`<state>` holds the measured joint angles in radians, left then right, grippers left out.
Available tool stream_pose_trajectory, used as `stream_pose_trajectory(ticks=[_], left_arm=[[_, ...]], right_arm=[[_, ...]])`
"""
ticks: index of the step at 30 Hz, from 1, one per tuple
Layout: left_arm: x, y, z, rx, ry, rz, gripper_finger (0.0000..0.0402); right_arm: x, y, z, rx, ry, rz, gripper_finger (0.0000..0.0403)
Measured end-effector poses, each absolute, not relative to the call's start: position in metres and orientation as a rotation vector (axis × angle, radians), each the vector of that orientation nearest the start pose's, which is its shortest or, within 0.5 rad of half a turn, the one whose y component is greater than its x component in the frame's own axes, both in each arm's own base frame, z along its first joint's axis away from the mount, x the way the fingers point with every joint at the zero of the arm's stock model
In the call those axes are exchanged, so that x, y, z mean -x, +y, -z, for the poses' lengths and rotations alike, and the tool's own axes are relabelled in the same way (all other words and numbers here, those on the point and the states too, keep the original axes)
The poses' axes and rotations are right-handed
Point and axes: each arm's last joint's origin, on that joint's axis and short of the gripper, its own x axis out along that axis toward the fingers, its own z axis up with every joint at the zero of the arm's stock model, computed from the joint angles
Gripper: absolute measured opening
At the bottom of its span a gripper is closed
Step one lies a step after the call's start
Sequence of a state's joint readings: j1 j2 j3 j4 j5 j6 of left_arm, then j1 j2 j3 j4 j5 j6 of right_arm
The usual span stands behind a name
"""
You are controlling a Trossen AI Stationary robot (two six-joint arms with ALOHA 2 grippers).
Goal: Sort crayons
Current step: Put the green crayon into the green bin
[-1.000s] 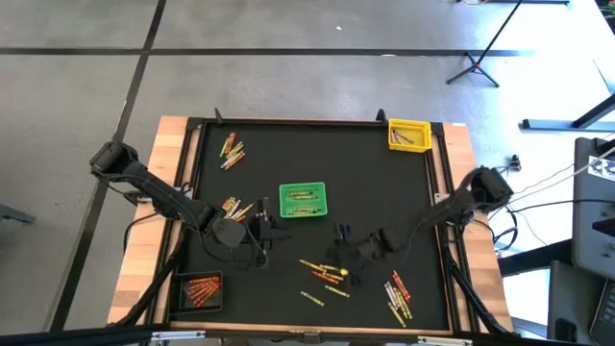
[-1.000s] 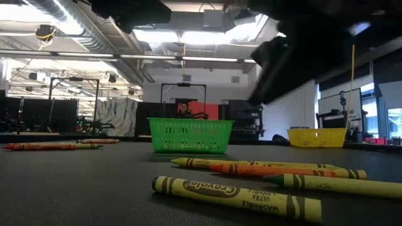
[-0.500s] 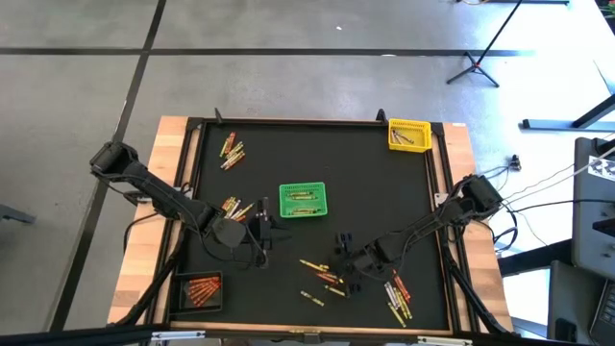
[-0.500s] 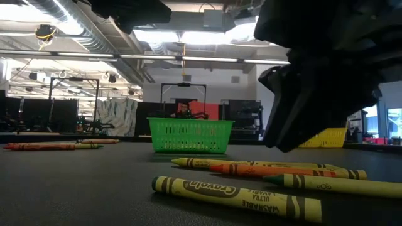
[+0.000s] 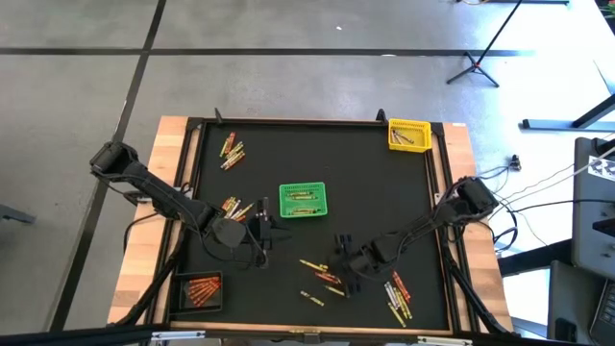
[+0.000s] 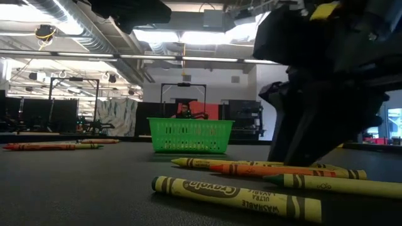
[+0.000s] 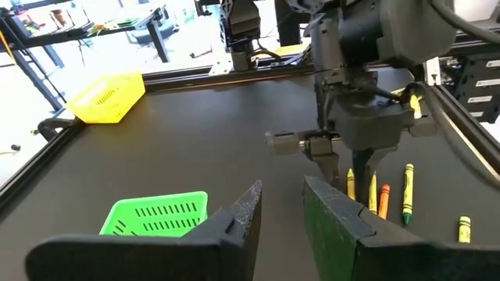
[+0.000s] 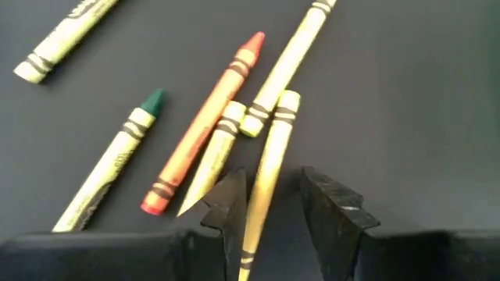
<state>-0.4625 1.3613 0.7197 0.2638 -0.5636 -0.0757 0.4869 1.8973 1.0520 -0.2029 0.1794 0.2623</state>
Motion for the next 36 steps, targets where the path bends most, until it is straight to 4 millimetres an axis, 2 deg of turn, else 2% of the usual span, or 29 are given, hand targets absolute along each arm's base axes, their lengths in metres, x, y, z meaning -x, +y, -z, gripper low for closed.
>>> stream_pose_trajectory(ticks=[6, 15, 22, 26, 31, 36], left_arm=[[-0.260, -0.112, -0.229, -0.111, 0.325, -0.112, 0.0080], [-0.260, -0.112, -0.229, -0.111, 0.326, -0.113, 0.0080], [-0.260, -0.112, -0.229, -0.111, 0.326, -0.113, 0.0080], [-0.260, -0.112, -0.229, -0.111, 0.326, -0.113, 0.0080], [-0.260, -0.112, -0.229, -0.111, 0.326, -0.113, 0.0080], [-0.260, -0.112, -0.229, -0.111, 0.326, -0.113, 0.0080]], right_arm=[[-0.323, 0.157, -0.126, 0.070, 1.040, -0.131, 0.0102], [-0.322, 0.156, -0.126, 0.094, 1.050, -0.121, 0.0011], [-0.323, 0.156, -0.126, 0.126, 1.046, -0.122, 0.0029], [-0.325, 0.157, -0.130, 0.169, 1.047, -0.144, 0.0026], [-0.331, 0.158, -0.142, 0.242, 1.083, -0.133, 0.0020], [-0.341, 0.156, -0.162, 0.392, 1.047, -0.035, 0.0023]])
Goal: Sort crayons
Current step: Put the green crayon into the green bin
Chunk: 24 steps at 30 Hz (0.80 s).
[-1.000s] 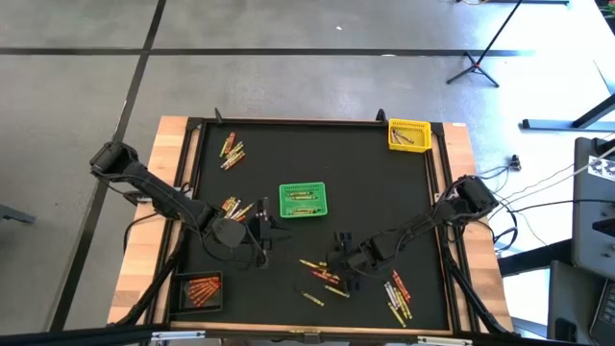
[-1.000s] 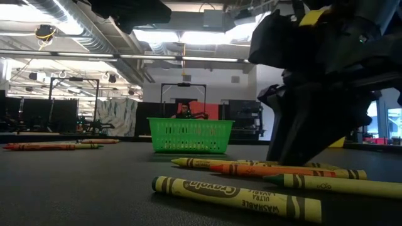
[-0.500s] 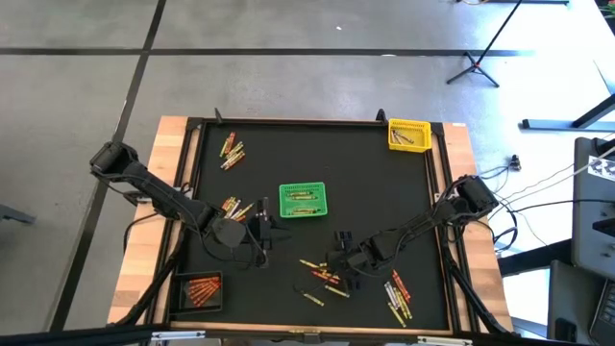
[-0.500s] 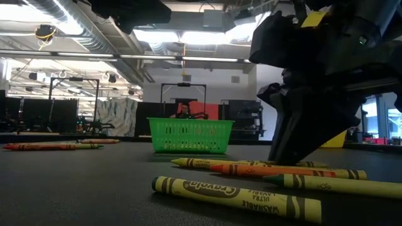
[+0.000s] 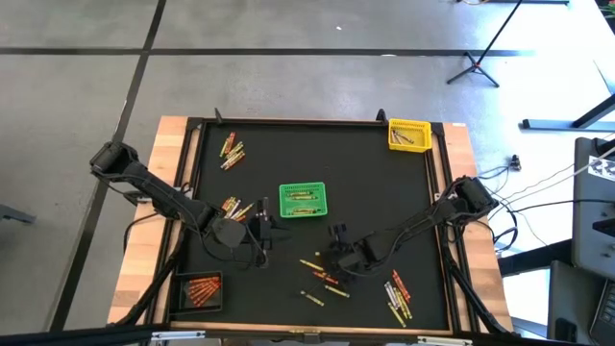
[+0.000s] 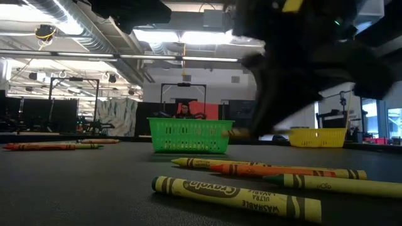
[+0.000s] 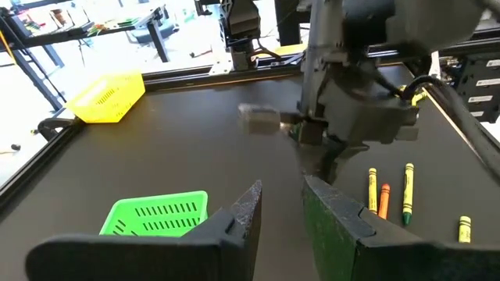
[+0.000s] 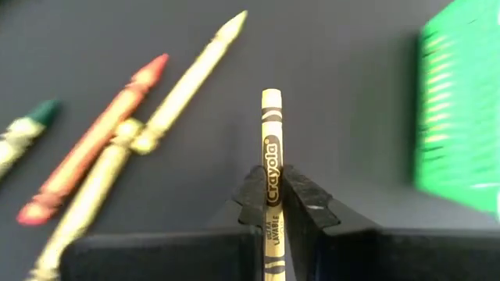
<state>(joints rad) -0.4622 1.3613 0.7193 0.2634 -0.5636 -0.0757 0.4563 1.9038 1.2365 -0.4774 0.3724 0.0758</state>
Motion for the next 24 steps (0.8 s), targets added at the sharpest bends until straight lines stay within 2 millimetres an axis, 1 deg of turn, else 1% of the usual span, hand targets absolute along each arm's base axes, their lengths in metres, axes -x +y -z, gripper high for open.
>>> stream_pose_trajectory(ticks=[5, 9, 13, 18, 20, 24], left_arm=[[-0.260, -0.112, -0.229, -0.111, 0.326, -0.113, 0.0080], [-0.260, -0.112, -0.229, -0.111, 0.326, -0.113, 0.0080], [-0.260, -0.112, -0.229, -0.111, 0.326, -0.113, 0.0080], [-0.260, -0.113, -0.229, -0.112, 0.326, -0.111, 0.0080], [-0.259, -0.114, -0.229, -0.120, 0.326, -0.104, 0.0080], [-0.255, -0.122, -0.230, -0.192, 0.323, -0.068, 0.0080]], right_arm=[[-0.355, 0.146, -0.179, 0.464, 1.008, 0.001, 0.0023], [-0.366, 0.129, -0.186, 0.482, 0.995, 0.029, 0.0023], [-0.375, 0.105, -0.187, 0.491, 1.008, 0.075, 0.0023], [-0.384, 0.080, -0.189, 0.491, 0.996, 0.108, 0.0023], [-0.388, 0.072, -0.190, 0.477, 0.981, 0.107, 0.0024], [-0.395, 0.062, -0.194, 0.451, 0.923, 0.068, 0.0024]])
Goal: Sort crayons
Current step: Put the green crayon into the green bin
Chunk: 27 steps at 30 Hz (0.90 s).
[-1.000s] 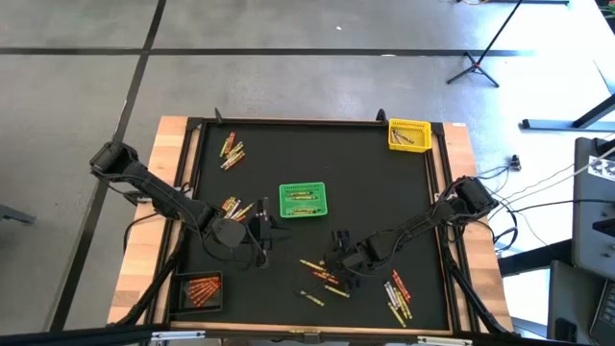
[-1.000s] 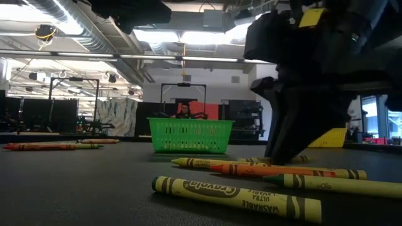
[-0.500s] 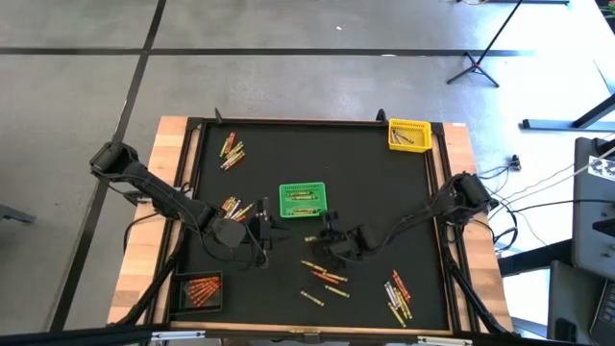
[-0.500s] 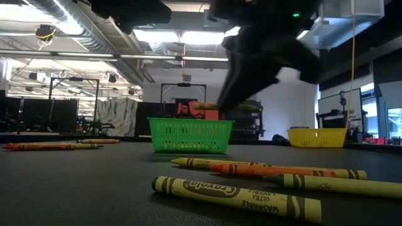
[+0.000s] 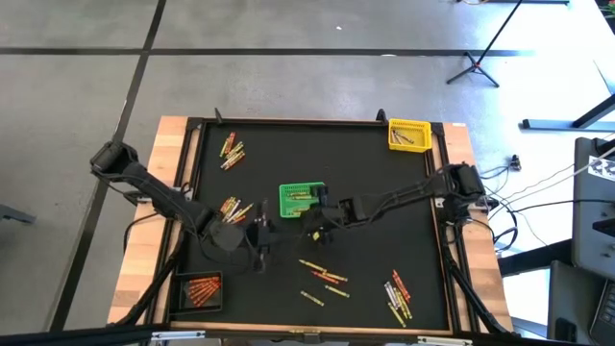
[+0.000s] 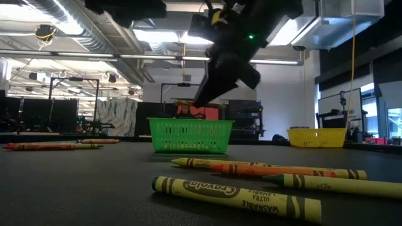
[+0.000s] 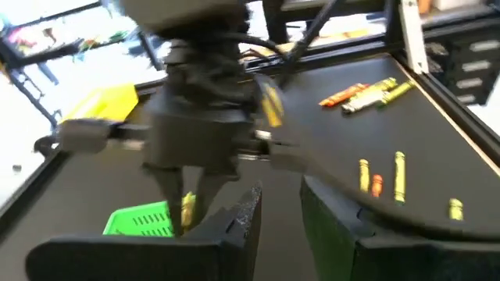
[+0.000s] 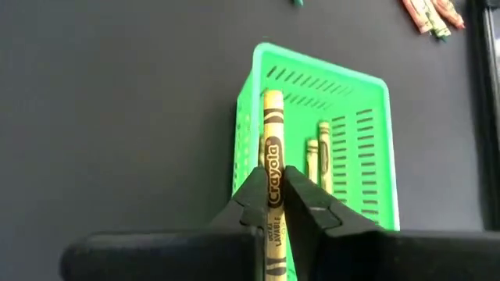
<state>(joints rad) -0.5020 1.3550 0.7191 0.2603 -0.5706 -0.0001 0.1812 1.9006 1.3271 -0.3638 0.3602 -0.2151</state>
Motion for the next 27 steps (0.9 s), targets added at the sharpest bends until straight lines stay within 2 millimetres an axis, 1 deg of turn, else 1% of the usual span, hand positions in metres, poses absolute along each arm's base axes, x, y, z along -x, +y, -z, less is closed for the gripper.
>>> stream_pose_trajectory(ticks=[3, 6, 11, 15, 18, 22, 27], left_arm=[[-0.249, -0.125, -0.237, -0.209, 0.298, -0.068, 0.0080], [-0.242, -0.128, -0.242, -0.224, 0.297, -0.069, 0.0080], [-0.234, -0.132, -0.244, -0.222, 0.311, -0.040, 0.0080], [-0.234, -0.132, -0.243, -0.224, 0.314, -0.040, 0.0080], [-0.235, -0.131, -0.243, -0.222, 0.315, -0.046, 0.0080], [-0.235, -0.130, -0.243, -0.219, 0.315, -0.048, 0.0080], [-0.235, -0.131, -0.243, -0.219, 0.315, -0.048, 0.0080]], right_arm=[[-0.399, 0.051, -0.196, 0.419, 0.905, 0.068, 0.0024], [-0.403, 0.034, -0.196, 0.379, 0.885, 0.084, 0.0024], [-0.403, 0.005, -0.186, 0.270, 0.847, 0.079, 0.0024], [-0.400, -0.011, -0.176, 0.166, 0.844, 0.063, 0.0024], [-0.395, -0.017, -0.167, 0.125, 0.873, 0.076, 0.0024], [-0.391, -0.018, -0.160, 0.101, 0.891, 0.087, 0.0024], [-0.391, -0.018, -0.160, 0.098, 0.887, 0.087, 0.0024]])
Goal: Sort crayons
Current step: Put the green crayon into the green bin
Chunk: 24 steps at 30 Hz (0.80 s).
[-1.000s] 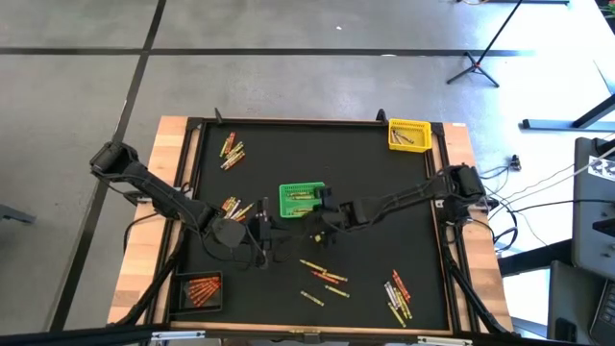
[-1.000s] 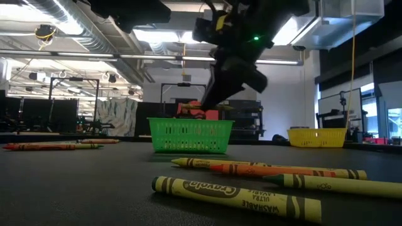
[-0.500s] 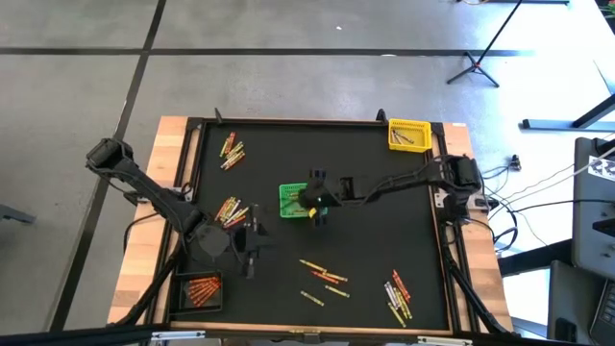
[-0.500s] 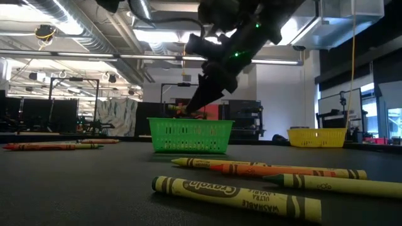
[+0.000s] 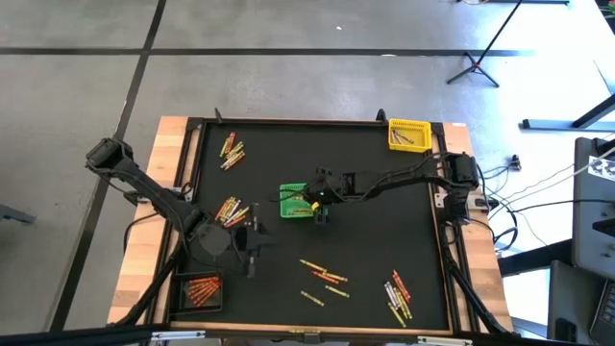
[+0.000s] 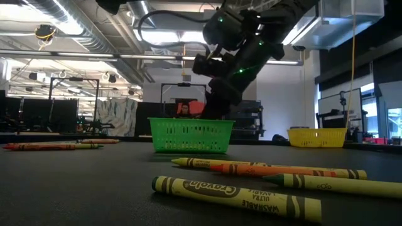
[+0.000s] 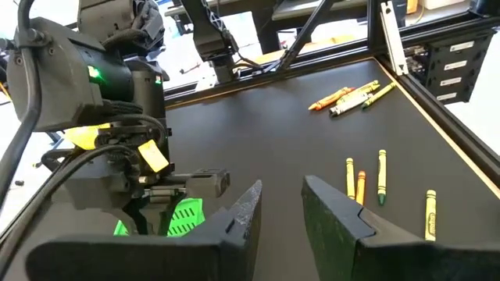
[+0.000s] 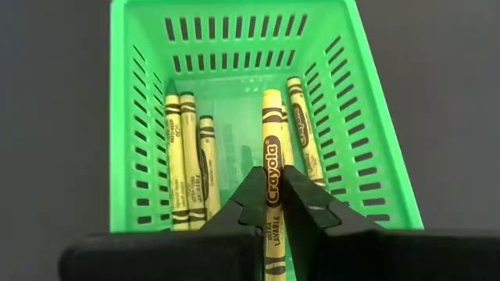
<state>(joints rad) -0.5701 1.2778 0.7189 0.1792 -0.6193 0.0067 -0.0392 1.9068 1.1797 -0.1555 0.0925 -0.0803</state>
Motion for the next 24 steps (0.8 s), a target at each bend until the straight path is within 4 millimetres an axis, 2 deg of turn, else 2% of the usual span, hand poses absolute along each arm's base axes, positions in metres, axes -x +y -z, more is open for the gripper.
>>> stream_pose_trajectory(ticks=[4, 11, 15, 18, 21, 24], left_arm=[[-0.235, -0.131, -0.243, -0.219, 0.314, -0.048, 0.0080], [-0.235, -0.130, -0.243, -0.219, 0.315, -0.048, 0.0080], [-0.235, -0.130, -0.243, -0.219, 0.315, -0.048, 0.0080], [-0.235, -0.131, -0.243, -0.219, 0.315, -0.048, 0.0080], [-0.235, -0.131, -0.243, -0.219, 0.315, -0.048, 0.0080], [-0.235, -0.131, -0.243, -0.219, 0.315, -0.048, 0.0080]], right_arm=[[-0.392, -0.018, -0.161, 0.097, 0.877, 0.089, 0.0042], [-0.392, -0.018, -0.161, 0.100, 0.879, 0.088, 0.0108], [-0.390, -0.016, -0.164, 0.104, 0.895, 0.069, 0.0118], [-0.388, -0.004, -0.186, 0.107, 0.877, 0.035, 0.0114], [-0.379, 0.018, -0.210, 0.117, 0.864, -0.017, 0.0111], [-0.366, 0.043, -0.222, 0.114, 0.883, -0.059, 0.0111]])
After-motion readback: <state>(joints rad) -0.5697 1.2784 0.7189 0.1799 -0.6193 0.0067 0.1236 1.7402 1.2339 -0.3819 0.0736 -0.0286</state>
